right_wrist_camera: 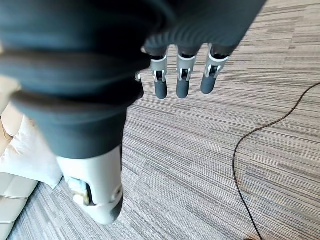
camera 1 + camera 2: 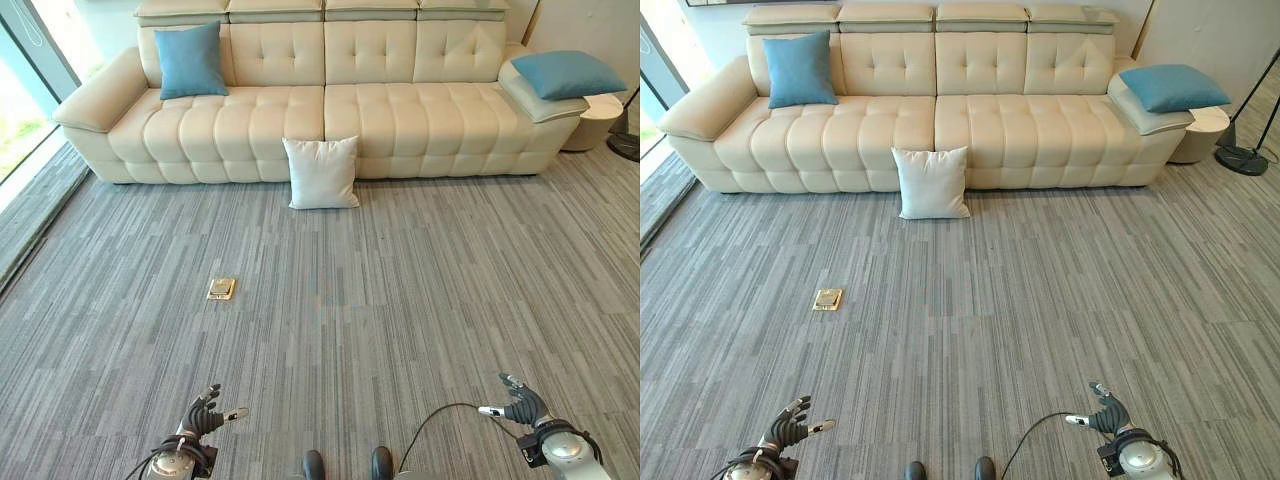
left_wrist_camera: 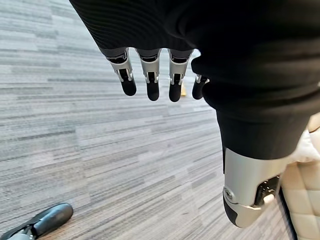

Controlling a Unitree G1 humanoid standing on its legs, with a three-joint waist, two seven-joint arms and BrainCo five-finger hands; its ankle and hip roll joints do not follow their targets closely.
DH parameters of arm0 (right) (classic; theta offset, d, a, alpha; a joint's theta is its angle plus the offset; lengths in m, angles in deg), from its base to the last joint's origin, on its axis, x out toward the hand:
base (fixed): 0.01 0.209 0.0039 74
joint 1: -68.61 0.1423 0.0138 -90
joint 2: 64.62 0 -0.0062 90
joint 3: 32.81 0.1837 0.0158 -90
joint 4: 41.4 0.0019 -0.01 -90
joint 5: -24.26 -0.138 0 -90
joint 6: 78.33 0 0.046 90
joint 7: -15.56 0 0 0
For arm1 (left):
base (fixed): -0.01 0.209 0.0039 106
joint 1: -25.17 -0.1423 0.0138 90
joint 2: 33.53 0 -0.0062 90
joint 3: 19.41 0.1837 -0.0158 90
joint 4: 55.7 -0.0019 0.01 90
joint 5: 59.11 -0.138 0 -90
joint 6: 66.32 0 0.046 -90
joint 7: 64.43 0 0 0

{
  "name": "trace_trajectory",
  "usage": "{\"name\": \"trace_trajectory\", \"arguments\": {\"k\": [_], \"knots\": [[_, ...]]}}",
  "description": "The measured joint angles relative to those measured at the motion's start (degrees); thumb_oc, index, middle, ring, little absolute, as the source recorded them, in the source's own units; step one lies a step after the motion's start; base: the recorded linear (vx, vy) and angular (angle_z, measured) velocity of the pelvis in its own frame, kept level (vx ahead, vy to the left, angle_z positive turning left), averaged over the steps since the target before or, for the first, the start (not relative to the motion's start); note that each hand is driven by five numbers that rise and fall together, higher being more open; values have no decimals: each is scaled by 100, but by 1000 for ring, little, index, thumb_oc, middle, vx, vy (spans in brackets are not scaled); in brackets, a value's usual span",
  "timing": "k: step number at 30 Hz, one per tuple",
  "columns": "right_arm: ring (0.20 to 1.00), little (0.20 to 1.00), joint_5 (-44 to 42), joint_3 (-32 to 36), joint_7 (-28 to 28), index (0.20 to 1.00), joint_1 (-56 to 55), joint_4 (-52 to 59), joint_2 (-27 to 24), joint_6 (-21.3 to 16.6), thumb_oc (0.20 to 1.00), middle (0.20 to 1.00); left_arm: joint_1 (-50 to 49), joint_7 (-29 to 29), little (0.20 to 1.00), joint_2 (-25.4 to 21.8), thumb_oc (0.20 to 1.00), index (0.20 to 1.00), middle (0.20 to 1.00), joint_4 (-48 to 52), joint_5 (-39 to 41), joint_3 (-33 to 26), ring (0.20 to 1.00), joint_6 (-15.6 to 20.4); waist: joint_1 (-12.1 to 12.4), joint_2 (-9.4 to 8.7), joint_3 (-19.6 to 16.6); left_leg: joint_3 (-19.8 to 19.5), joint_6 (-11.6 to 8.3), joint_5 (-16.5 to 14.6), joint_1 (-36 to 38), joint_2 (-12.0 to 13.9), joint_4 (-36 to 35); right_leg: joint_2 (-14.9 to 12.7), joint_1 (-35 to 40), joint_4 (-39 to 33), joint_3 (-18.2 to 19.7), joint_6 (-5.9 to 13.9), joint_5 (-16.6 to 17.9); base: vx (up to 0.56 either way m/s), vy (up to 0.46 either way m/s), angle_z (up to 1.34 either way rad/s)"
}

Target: Pick up all the scattered cushions and arrange them neatly on the sofa.

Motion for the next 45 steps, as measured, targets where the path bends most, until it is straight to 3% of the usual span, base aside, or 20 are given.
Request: {"name": "trace_trajectory", "arguments": {"k": [4, 16, 26, 29, 31, 32, 33, 36, 37, 38, 39, 40, 41, 42, 43, 44, 45], "knots": [[1000, 1000, -108, 229, -9, 1000, -64, -5, 65, -1, 1000, 1000, -69, 5, 1000, 68, 1000, 1000, 1000, 5, 66, -223, 1000, -1, -2, 1, 7, -22, -99, -87, -14, 21, -37, 21, -9, 0, -1, 5, -53, 4, 2, 1], [1000, 1000, -442, 412, -138, 1000, -209, -131, 493, 2, 1000, 1000, -248, 17, 1000, 227, 1000, 1000, 1000, 8, 372, -223, 1000, -52, 45, -74, 94, -53, -97, -83, -274, 9, 3, 15, -267, 1, -7, -21, -21, 20, 22, 0], [1000, 1000, -655, 428, -270, 1000, 138, -223, 537, 19, 1000, 1000, -75, 102, 1000, 196, 1000, 1000, 1000, 350, 372, -396, 1000, -77, 153, -219, 296, 43, 120, -214, -431, -97, 56, -31, -579, 282, 160, 13, -59, 81, 126, -8], [1000, 1000, -652, 409, -254, 1000, 292, -199, 540, 22, 1000, 1000, 128, 113, 1000, 164, 1000, 1000, 1000, 350, 370, -388, 1000, -93, 165, -167, 410, 2, 216, -277, -419, -37, 104, -40, -1091, 1368, 184, 259, -288, 121, 147, -5], [1000, 1000, -648, 373, -248, 1000, 458, -116, 563, 10, 1000, 1000, 294, 150, 1000, 124, 1000, 1000, 1000, 336, 368, -378, 1000, -88, 152, -158, 708, -71, 326, -489, -319, -25, 307, -100, -1850, 3134, 282, 497, -525, 205, 81, -1], [1000, 1000, -647, 312, -228, 1000, 365, -3, 582, 15, 1000, 1000, 274, 157, 1000, 105, 1000, 1000, 1000, 346, 367, -352, 1000, -92, 47, -213, 746, -128, 394, -650, -256, -125, 411, -237, -2265, 3788, 301, 594, -812, 446, 39, 11], [1000, 1000, -648, 253, -226, 1000, 343, -5, 587, 24, 1000, 1000, 274, 162, 1000, 101, 1000, 1000, 1000, 350, 367, -376, 1000, -91, 54, -242, 760, -122, 436, -719, -221, -170, 415, -269, -2369, 3735, 310, 594, -825, 482, -11, 14], [1000, 1000, -648, 157, -220, 1000, 399, -12, 641, 41, 1000, 1000, 431, 221, 1000, 272, 1000, 1000, 1000, -113, 368, -386, 1000, -121, -29, -307, 845, -182, 427, -1115, -175, -218, 674, -288, -2768, 1411, -297, 542, -852, 569, -78, 15], [1000, 1000, -648, 178, -225, 1000, 300, 1, 665, 68, 1000, 1000, 442, 216, 1000, 345, 1000, 1000, 1000, -103, 366, -376, 1000, -130, -131, -300, 859, -404, 393, -1369, -146, -265, 875, -368, -2771, 586, -418, 751, -755, 633, -165, 64], [1000, 1000, -647, 180, -214, 1000, 205, -9, 672, 127, 1000, 1000, 431, 217, 1000, 382, 1000, 1000, 1000, -43, 366, -371, 1000, -124, -174, -323, 852, -454, 408, -1449, 21, -274, 905, -380, -2749, 400, -495, 675, -700, 679, -238, 84], [1000, 1000, -646, 189, -214, 1000, -58, -48, 651, 85, 1000, 1000, 221, 221, 1000, 485, 1000, 1000, 1000, 61, 363, -372, 1000, -134, -212, -249, 783, -675, 262, -1789, 254, -303, 930, -426, -2924, 1107, -349, 589, -656, 787, -324, 99], [1000, 1000, -648, 194, -212, 1000, -343, -27, 602, 131, 1000, 1000, -71, 219, 1000, 574, 1000, 1000, 1000, 299, 363, -308, 1000, -120, -244, -142, 533, -885, 175, -1990, 534, -120, 834, -362, -2864, 2108, -207, 431, -646, 715, -496, 135], [1000, 1000, -648, 208, -197, 1000, -407, -222, 677, 235, 1000, 1000, -213, 180, 1000, 557, 1000, 1000, 1000, 145, 354, 77, 1000, -124, -295, 36, 454, -1106, -284, -1831, 673, 170, 1662, -99, -2242, 2074, -347, -93, -280, 639, -470, 120], [1000, 1000, -651, 251, -201, 1000, -344, -269, 698, 208, 1000, 1000, -142, 173, 1000, 564, 1000, 1000, 1000, 103, 359, 72, 1000, -152, -292, 22, 434, -1101, -598, -1645, 438, 169, 2359, -63, -2092, 2046, -403, -339, -450, 612, -433, 97], [1000, 1000, -672, 341, -210, 1000, -188, -254, 672, 189, 1000, 1000, -88, 168, 1000, 559, 1000, 1000, 1000, 115, 362, 81, 1000, -125, -370, 48, 410, -897, -735, -1474, -442, 300, 3908, -32, -2011, 2021, -526, -515, -529, 314, -186, 21], [1000, 1000, -710, 364, -215, 1000, 13, -203, 585, 130, 1000, 1000, -38, 146, 1000, 554, 1000, 1000, 1000, 129, 363, 71, 1000, -129, -218, 104, 407, -746, -675, -1258, -1163, 399, 5184, 125, -1915, 2018, -468, -708, -600, 529, -261, -33], [1000, 1000, -780, 371, -226, 1000, 277, -184, 585, 84, 1000, 1000, -19, 129, 1000, 480, 1000, 1000, 1000, 116, 363, 69, 1000, -156, -121, 73, 421, -424, -600, -1190, -1524, 506, 5603, 332, -1616, 1872, -329, -864, -681, 555, -230, -57]]}}
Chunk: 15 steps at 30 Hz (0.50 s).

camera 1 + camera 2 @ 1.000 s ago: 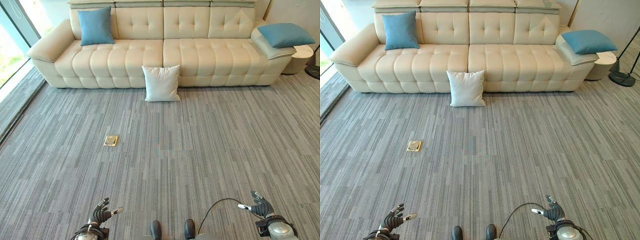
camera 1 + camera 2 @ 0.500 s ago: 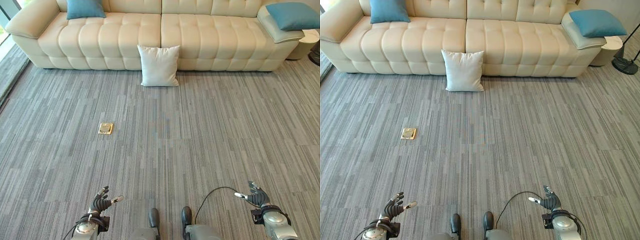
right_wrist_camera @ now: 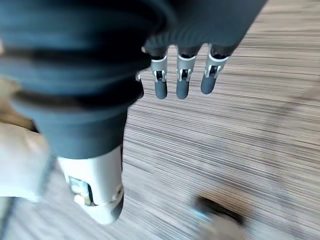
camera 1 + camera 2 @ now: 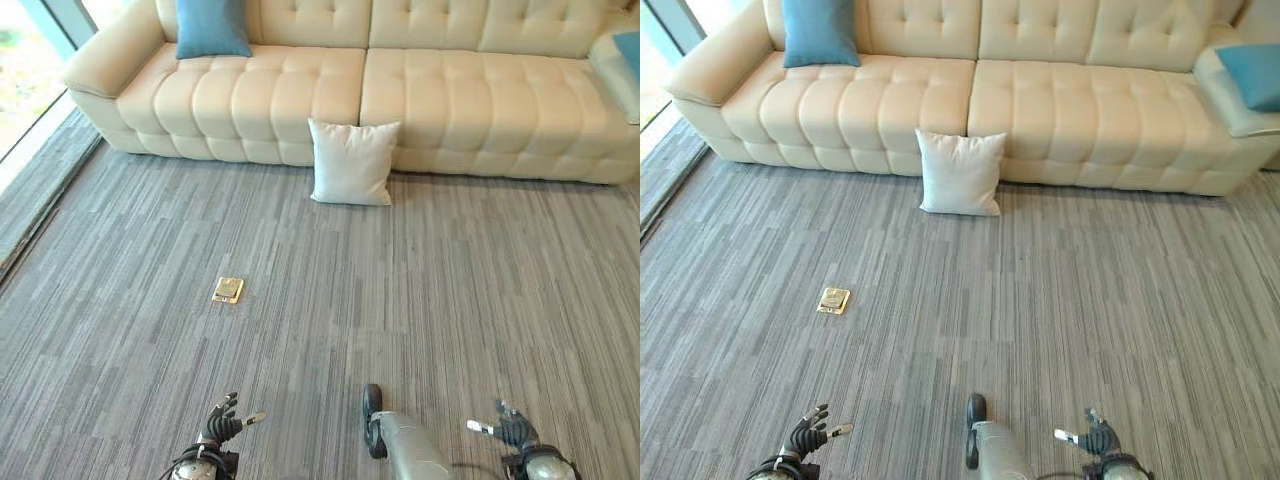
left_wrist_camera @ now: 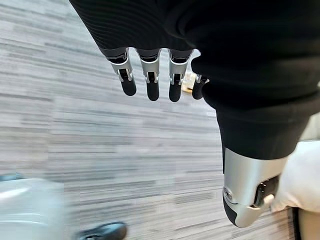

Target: Pick up all the scattered cushions and arrange them neatly on the sofa.

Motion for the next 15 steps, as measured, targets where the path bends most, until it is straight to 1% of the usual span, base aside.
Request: {"name": "trace_trajectory", "arguments": {"k": [1, 2, 3, 4, 5, 6, 7, 8, 9, 10, 11, 12, 13, 14, 15], "knots": [[1000, 1000, -51, 26, -11, 1000, 45, 85, 28, -58, 1000, 1000, 39, -14, 1000, -61, 1000, 1000, 1000, -5, 3, -2, 1000, -4, 0, -93, 36, 169, 71, -41, -179, 43, 14, 47, 310, -139, 35, -101, -178, 432, -153, -35], [1000, 1000, -102, 37, -22, 1000, 63, 128, 64, -73, 1000, 1000, 88, -28, 1000, -127, 1000, 1000, 1000, 39, 4, -7, 1000, 7, 22, -198, 66, 354, 201, -135, -239, 56, -147, 51, 587, -317, 74, -93, -213, 261, -37, 0], [1000, 1000, -111, 24, -24, 1000, 76, 159, 110, -81, 1000, 1000, 136, -40, 1000, -215, 1000, 1000, 1000, 118, 5, -3, 1000, 56, 21, -413, 122, 587, 333, -218, -241, 26, -742, 22, 974, -562, 167, -48, -201, 282, -28, -18], [1000, 1000, -111, 22, -30, 1000, 97, 186, 119, -97, 1000, 1000, 152, -55, 1000, -249, 1000, 1000, 1000, 169, 4, -3, 1000, 67, 56, -492, 116, 615, 329, -215, -385, -23, -1080, 26, 1134, -644, 200, -16, -211, 566, -30, -32], [1000, 1000, -109, 22, -34, 1000, 145, 187, 119, -98, 1000, 1000, 201, -80, 1000, -274, 1000, 1000, 1000, 183, 3, -9, 1000, 57, 88, -544, 128, 622, 376, -183, -698, -70, -1527, 26, 1425, -792, 217, 84, -269, 603, 2, -26], [1000, 1000, -108, 19, -34, 1000, 151, 186, 124, -84, 1000, 1000, 229, -92, 1000, -282, 1000, 1000, 1000, 223, 2, -10, 1000, 59, 124, -606, 144, 643, 410, -107, -951, -150, -2080, 10, 1730, -1028, 249, 187, -330, 639, 31, -18], [1000, 1000, -108, 17, -32, 1000, 74, 183, 120, -89, 1000, 1000, 240, -109, 1000, -287, 1000, 1000, 1000, 247, 0, -9, 1000, 63, 128, -659, 136, 727, 416, 40, -966, -234, -2696, 5, 1888, -1150, 263, 249, -367, 357, 32, -23], [1000, 1000, -107, 15, -46, 1000, 131, 156, 101, -74, 1000, 1000, 220, -135, 1000, -274, 1000, 1000, 1000, 239, -8, -13, 1000, 55, 184, -583, 165, 740, 457, 340, -1135, -273, -3511, 47, 2146, -1300, 271, 391, -437, 397, 57, -33], [1000, 1000, -107, 16, -54, 1000, 56, 149, 86, -78, 1000, 1000, 224, -128, 1000, -268, 1000, 1000, 1000, 225, -9, -13, 1000, 38, 179, -599, 162, 728, 526, 529, -1073, -386, -4012, 62, 2272, -1330, 351, 508, -517, 359, 64, -30], [1000, 1000, -101, 17, -73, 1000, 19, 103, 72, -77, 1000, 1000, 161, -131, 1000, -225, 1000, 1000, 1000, 213, -11, 3, 1000, 4, 199, -410, 154, 731, 911, 985, -1124, -471, -4219, 162, 2547, -1265, 305, 674, -621, 747, 154, -47], [1000, 1000, -98, -21, -102, 1000, -135, 76, 69, -73, 1000, 1000, 40, -120, 1000, -212, 1000, 1000, 1000, 201, -11, -16, 1000, 2, 251, -403, -16, 744, 909, 1010, -974, -614, -4632, 193, 2659, -1321, 510, 811, -702, 518, 119, -68], [1000, 1000, -95, -52, -101, 1000, -212, 103, 17, -74, 1000, 1000, -25, -113, 1000, -197, 1000, 1000, 1000, 211, -10, -14, 1000, 4, 372, -232, -45, 739, 1073, 1042, -806, -601, -5002, 305, 2803, -1273, 593, 955, -794, 598, 156, -88], [1000, 1000, -89, -62, -118, 1000, -276, 48, 64, -76, 1000, 1000, -151, -117, 1000, -253, 1000, 1000, 1000, 136, -16, -27, 1000, 6, 411, -228, -78, 640, 1134, 1289, -646, -599, -5049, 341, 3146, -1351, 675, 1049, -900, 683, 255, -56], [1000, 1000, -86, -159, -107, 1000, -307, -38, 144, -64, 1000, 1000, -126, -93, 1000, -251, 1000, 1000, 1000, -68, -16, -199, 1000, -35, 375, -441, -135, 770, 1183, 1334, -509, -750, -4891, 80, 3172, -1108, 657, 1146, -1061, 873, 334, -24], [1000, 1000, -70, -151, -104, 1000, -325, -54, 133, -61, 1000, 1000, -75, -90, 1000, -238, 1000, 1000, 1000, -62, -19, -273, 1000, -43, 317, -554, -136, 794, 1271, 1388, -487, -827, -4555, -76, 3294, -972, 700, 1203, -984, 857, 351, -11]]}}
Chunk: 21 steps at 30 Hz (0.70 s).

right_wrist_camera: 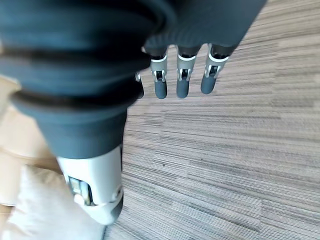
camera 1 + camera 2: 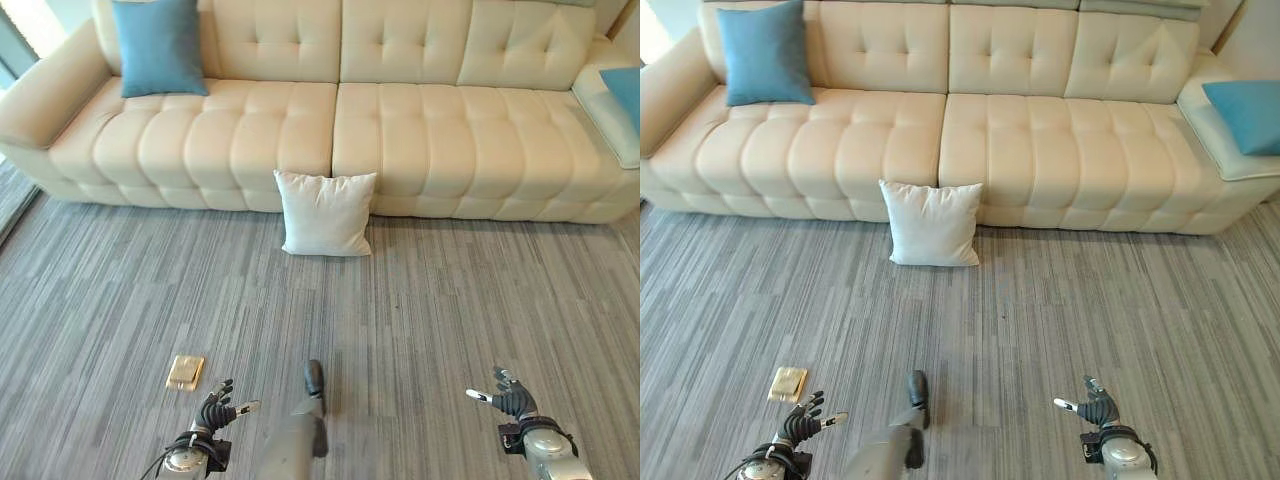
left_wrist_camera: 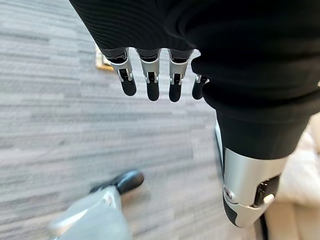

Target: Pick up all the scattered cushions and arrange them neatly on the sofa.

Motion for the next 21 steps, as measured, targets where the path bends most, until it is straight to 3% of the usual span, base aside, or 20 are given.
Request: {"name": "trace_trajectory", "arguments": {"k": [2, 4, 5, 6, 7, 8, 9, 10, 11, 12, 14, 15, 16, 18, 19, 20, 21], "knots": [[1000, 1000, 96, 36, 3, 1000, -65, 28, 45, 58, 1000, 1000, 154, 7, 1000, -8, 1000, 1000, 1000, -100, 0, 1, 1000, -28, 65, -119, -12, 34, 159, -175, 153, -140, 194, -176, -58, 469, 38, 38, 154, 436, 198, -14], [1000, 1000, 141, 67, 22, 1000, -47, 62, 84, 88, 1000, 1000, 422, 14, 1000, 35, 1000, 1000, 1000, -124, -3, 14, 1000, -22, 89, -67, 23, -64, 252, -249, 421, -108, 65, -195, -377, 1227, 58, 204, 88, 338, 213, -11], [1000, 1000, 158, 125, 22, 1000, -30, 203, 136, 94, 1000, 1000, 547, 16, 1000, 41, 1000, 1000, 1000, -116, -1, 37, 1000, -17, 114, -28, 38, -133, 251, -281, 641, -75, -56, -214, -639, 1624, 89, 294, 193, 396, 261, -23], [1000, 1000, 198, 100, 12, 1000, 73, 322, 175, 103, 1000, 1000, 606, 31, 1000, 16, 1000, 1000, 1000, -111, -1, 37, 1000, -17, 114, -13, 79, -22, 227, -372, 695, -9, 73, -233, -982, 2267, 105, 429, 616, 415, 274, -17], [1000, 1000, 209, 27, 1, 1000, 144, 437, 308, 107, 1000, 1000, 672, 54, 1000, -59, 1000, 1000, 1000, -98, 0, 46, 1000, -16, 81, -57, 184, 176, 273, -482, 691, 107, 506, -215, -1314, 3149, 42, 315, 1125, 433, 266, -42], [1000, 1000, 212, -49, 38, 1000, 138, 548, 433, 92, 1000, 1000, 637, 65, 1000, -105, 1000, 1000, 1000, -87, -1, 43, 1000, -7, 158, -85, 193, 140, 351, -596, 938, 158, 492, -375, -1711, 3948, -66, 269, 1200, 435, 264, -66], [1000, 1000, 216, -55, 51, 1000, 161, 695, 401, 88, 1000, 1000, 598, 89, 1000, -37, 1000, 1000, 1000, -73, 0, 45, 1000, -12, 221, 37, 169, -98, 569, -1000, 1163, 231, 282, -381, -1923, 4252, -102, 120, 1010, 614, 279, -107], [1000, 1000, 217, -32, 47, 1000, 280, 833, 406, 7, 1000, 1000, 557, 143, 1000, 10, 1000, 1000, 1000, -108, 1, 52, 1000, -45, 183, 161, 254, -200, 1, -980, 1529, 278, -60, -539, -2305, 4462, -271, -124, 469, 479, 150, -62], [1000, 1000, 216, -44, 75, 1000, 327, 1033, 354, -28, 1000, 1000, 599, 143, 1000, 85, 1000, 1000, 1000, -79, 0, 56, 1000, -45, 37, 260, 328, -346, 39, -1015, 1704, 282, -238, -539, -2651, 4174, -426, -156, 134, 626, 171, -17], [1000, 1000, 216, -36, 77, 1000, 346, 1022, 335, -21, 1000, 1000, 630, 132, 1000, 131, 1000, 1000, 1000, -63, -1, 68, 1000, -43, -80, 379, 424, -413, -58, -900, 1839, 341, -373, -542, -2947, 3685, -588, -149, -92, 293, 53, 32], [1000, 1000, 216, -42, 83, 1000, 256, 941, 279, -13, 1000, 1000, 753, 131, 1000, 213, 1000, 1000, 1000, -76, 0, 56, 1000, -29, -287, 457, 492, -545, -127, -856, 2061, 361, -552, -501, -3444, 2747, -614, -125, -68, 454, 15, 54], [1000, 1000, 215, -58, 87, 1000, 183, 856, 245, 68, 1000, 1000, 801, 135, 1000, 275, 1000, 1000, 1000, -126, 0, 40, 1000, -12, -386, 489, 536, -695, 9, -1050, 2234, 367, -635, -424, -3696, 1829, -650, 56, 187, 608, -11, 70], [1000, 1000, 215, -63, 91, 1000, 143, 774, 251, 112, 1000, 1000, 803, 133, 1000, 279, 1000, 1000, 1000, -163, -3, 46, 1000, -12, -419, 461, 538, -760, -112, -1112, 2376, 384, -651, -382, -3820, 1081, -598, 166, 526, 406, -39, 51], [1000, 1000, 215, -60, 90, 1000, 103, 596, 262, 120, 1000, 1000, 762, 140, 1000, 235, 1000, 1000, 1000, -200, -12, 35, 1000, -12, -420, 337, 525, -917, -345, -1298, 2610, 369, -759, -435, -3928, 293, -537, 379, 986, 345, -70, 47], [1000, 1000, 215, -52, 89, 1000, 58, 506, 260, 130, 1000, 1000, 721, 139, 1000, 222, 1000, 1000, 1000, -255, -15, 44, 1000, -14, -451, 226, 479, -1030, -491, -1391, 2712, 330, -760, -532, -3877, 99, -554, 402, 991, 448, -127, 88], [1000, 1000, 213, -27, 81, 1000, -69, 482, 215, 147, 1000, 1000, 703, 135, 1000, 235, 1000, 1000, 1000, -297, -29, 82, 1000, -22, -466, 165, 453, -1237, -720, -1563, 2886, 351, -697, -556, -3784, 194, -542, 370, 1347, 295, -83, 81], [1000, 1000, 209, -27, 84, 1000, -84, 448, 192, 166, 1000, 1000, 628, 129, 1000, 264, 1000, 1000, 1000, -273, -38, 95, 1000, -20, -460, 236, 446, -1212, -804, -1605, 2884, 451, -629, -464, -3744, 235, -565, 377, 1412, 512, -169, 80]]}}
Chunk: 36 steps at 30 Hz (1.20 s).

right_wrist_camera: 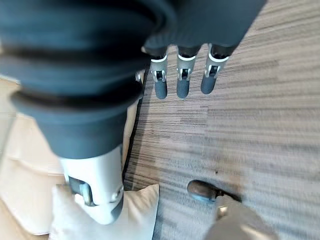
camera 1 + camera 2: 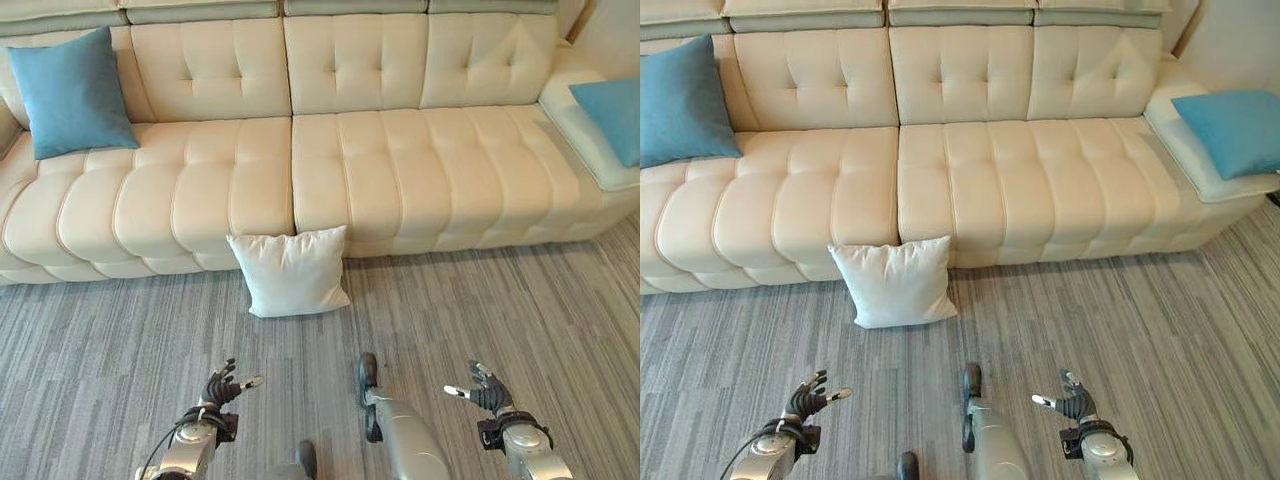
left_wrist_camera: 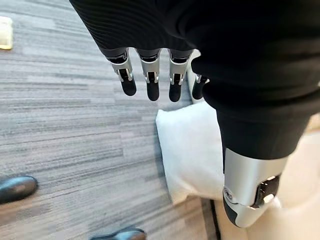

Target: Pick up all the scattered cushions and arrange them neatly on the sofa.

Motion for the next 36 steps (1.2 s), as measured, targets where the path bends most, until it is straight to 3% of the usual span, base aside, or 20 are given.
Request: {"name": "trace_trajectory", "arguments": {"k": [2, 4, 5, 6, 7, 10, 12, 13, 14, 15, 18, 20, 24, 26, 27, 28, 30, 32, 34, 36], "knots": [[1000, 1000, -12, 26, 2, 1000, 105, 8, -17, -2, 1000, 1000, -39, -31, 1000, 15, 1000, 1000, 1000, -29, -156, 2, 1000, 8, -63, 63, -3, 95, -108, 78, -77, 100, 410, 123, 238, 94, -135, -137, 90, 291, -138, 83], [1000, 1000, -21, 166, -4, 1000, 153, -7, -44, -11, 1000, 1000, -25, -74, 1000, 7, 1000, 1000, 1000, 2, -189, 20, 1000, 25, -171, -25, -4, 469, -648, 269, -582, 229, 1836, 86, 696, -219, -480, -291, 116, 231, -138, 110], [1000, 1000, -25, 238, -14, 1000, 179, -6, -53, -16, 1000, 1000, 20, -77, 1000, 2, 1000, 1000, 1000, 0, -188, 69, 1000, 20, -174, -94, -12, 640, -779, 348, -964, 264, 2526, 46, 866, -442, -509, -405, 37, 201, -71, 6], [1000, 1000, -29, 221, -26, 1000, 280, -5, -168, -79, 1000, 1000, -115, -76, 1000, -11, 1000, 1000, 1000, 34, -188, 191, 1000, 25, 89, -4, -70, 795, -714, 560, -1320, 399, 3125, 104, 952, -475, -546, -557, -103, 224, -27, -41], [1000, 1000, -30, 210, -27, 1000, 393, 13, -225, -118, 1000, 1000, -192, -84, 1000, -30, 1000, 1000, 1000, 22, -188, 190, 1000, 11, 120, -9, -43, 857, -816, 366, -1447, 444, 3436, 118, 962, -358, -449, -832, 72, 324, -3, -36], [1000, 1000, -26, 194, -71, 1000, 413, 12, -242, -61, 1000, 1000, -207, -99, 1000, 2, 1000, 1000, 1000, 7, -187, 185, 1000, 2, 107, 7, -76, 1197, -665, 253, -1588, 537, 2723, 191, 1082, -575, -390, -958, 164, 216, 73, 2], [1000, 1000, -20, 195, -88, 1000, 467, -34, -211, -40, 1000, 1000, -219, -96, 1000, -5, 1000, 1000, 1000, -17, -185, 185, 1000, -4, 133, -67, -34, 1354, -644, 365, -1437, 475, 1431, 199, 1351, -954, -437, -834, 33, 336, 175, -7], [1000, 1000, -17, 210, -90, 1000, 508, -149, -292, -19, 1000, 1000, -224, -78, 1000, 102, 1000, 1000, 1000, 16, -184, 185, 1000, 15, 187, 311, -91, 1243, -793, 664, -1387, 919, 362, 431, 1097, -282, -748, -1129, -380, 259, 152, 1], [1000, 1000, -6, 214, -93, 1000, 435, -133, -300, 3, 1000, 1000, -197, -85, 1000, -30, 1000, 1000, 1000, 201, -186, 238, 1000, 60, 164, 152, -48, 1164, -973, 847, -1414, 1054, 84, 244, 1018, 199, -501, -1136, -253, 206, 119, -6], [1000, 1000, -2, 208, -92, 1000, 462, -214, -327, 35, 1000, 1000, -135, -66, 1000, 9, 1000, 1000, 1000, 89, -184, 241, 1000, 21, 191, 195, 5, 1092, -945, 960, -1380, 1200, -18, 361, 1113, 196, -476, -1411, -289, 188, 117, -7], [1000, 1000, 1, 208, -135, 1000, 459, -268, -310, 44, 1000, 1000, -152, -70, 1000, 53, 1000, 1000, 1000, 16, -184, 237, 1000, -20, 259, 236, -29, 997, -925, 1285, -1705, 1220, -56, 464, 1529, -392, -452, -1189, -395, 264, 204, -29], [1000, 1000, 50, 233, -136, 1000, 406, -351, -381, 78, 1000, 1000, -15, -68, 1000, 133, 1000, 1000, 1000, -145, -183, 222, 1000, -26, 260, 461, 32, 708, -1013, 1364, -1804, 1497, -248, 532, 1387, 328, -481, -1356, -602, 316, 281, -19], [1000, 1000, 105, 222, -105, 1000, 235, -218, -368, 70, 1000, 1000, -113, -78, 1000, 103, 1000, 1000, 1000, -172, -186, 216, 1000, -32, 301, 322, -72, 702, -929, 1320, -1947, 1087, 343, 229, 1545, 183, -249, -1155, -608, 295, 288, -44], [1000, 1000, 104, 218, -78, 1000, 19, -203, -379, 76, 1000, 1000, -73, -82, 1000, 93, 1000, 1000, 1000, -333, -188, 218, 1000, -32, 185, 439, -248, 717, -729, 1291, -1906, 843, 621, 77, 1654, 152, -193, -930, -662, 257, 326, -16], [1000, 1000, 105, 214, -73, 1000, -34, -223, -306, 88, 1000, 1000, -75, -82, 1000, 42, 1000, 1000, 1000, -308, -187, 213, 1000, -23, 197, 442, -333, 770, -394, 1319, -1883, 697, 617, -41, 1624, 237, -75, -814, -690, 185, 295, -10], [1000, 1000, 106, 190, -62, 1000, -53, -198, -238, 90, 1000, 1000, -51, -82, 1000, -24, 1000, 1000, 1000, -276, -188, 212, 1000, -24, 175, 315, -372, 868, -345, 1293, -1894, 578, 618, -175, 1559, 312, -32, -759, -718, 172, 302, -17], [1000, 1000, 106, 139, 4, 1000, -1, -191, -30, 77, 1000, 1000, 34, -79, 1000, -291, 1000, 1000, 1000, -228, -188, 190, 1000, -32, 132, -53, -442, 1035, 77, 1154, -1870, 138, 631, -631, 1349, 729, 401, -558, -736, 192, 353, -3], [1000, 1000, 109, 46, 6, 1000, 209, -223, 80, 93, 1000, 1000, 88, -70, 1000, -442, 1000, 1000, 1000, -227, -190, 172, 1000, -45, 290, -102, -358, 1352, 227, 1051, -1577, 42, 496, -740, 937, 1547, 525, -481, -602, 137, 248, -49], [1000, 1000, 159, -90, 34, 1000, 330, -191, 149, 57, 1000, 1000, 10, -39, 1000, -508, 1000, 1000, 1000, -159, -188, 162, 1000, -36, 322, -11, -344, 1467, 343, 935, -1370, -37, 438, -959, 1016, 1701, 283, -535, -578, 171, 209, -40], [1000, 1000, 225, -215, 42, 1000, 450, -198, 152, 65, 1000, 1000, -20, -6, 1000, -513, 1000, 1000, 1000, -77, -188, 127, 1000, -26, 393, 21, -294, 1535, 444, 827, -1250, -134, 258, -1071, 871, 1793, 33, -368, -603, 178, 120, -38]]}}
